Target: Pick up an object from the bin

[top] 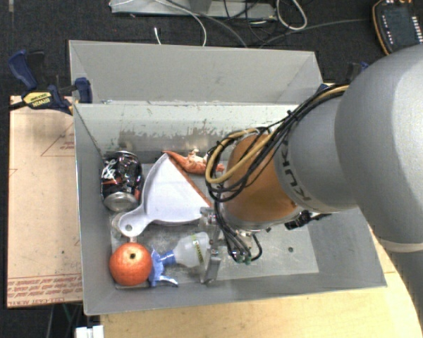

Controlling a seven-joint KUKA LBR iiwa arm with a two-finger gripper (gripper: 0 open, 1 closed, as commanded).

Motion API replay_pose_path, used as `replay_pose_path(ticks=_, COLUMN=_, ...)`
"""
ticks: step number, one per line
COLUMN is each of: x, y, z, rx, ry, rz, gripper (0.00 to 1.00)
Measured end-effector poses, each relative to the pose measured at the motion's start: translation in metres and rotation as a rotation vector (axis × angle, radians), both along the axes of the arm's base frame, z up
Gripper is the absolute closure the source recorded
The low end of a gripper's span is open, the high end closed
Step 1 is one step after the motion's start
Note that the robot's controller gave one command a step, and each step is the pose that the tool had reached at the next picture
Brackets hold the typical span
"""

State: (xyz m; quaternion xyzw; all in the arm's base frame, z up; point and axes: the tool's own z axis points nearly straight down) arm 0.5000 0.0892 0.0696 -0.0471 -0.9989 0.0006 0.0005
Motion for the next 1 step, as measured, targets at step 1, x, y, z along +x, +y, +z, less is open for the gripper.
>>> replay_pose_path(ticks=1, x=-0.0060, y=0.0288, z=0.1035, rx=0.003, ry=0.002, rz=0.019, gripper=0.00)
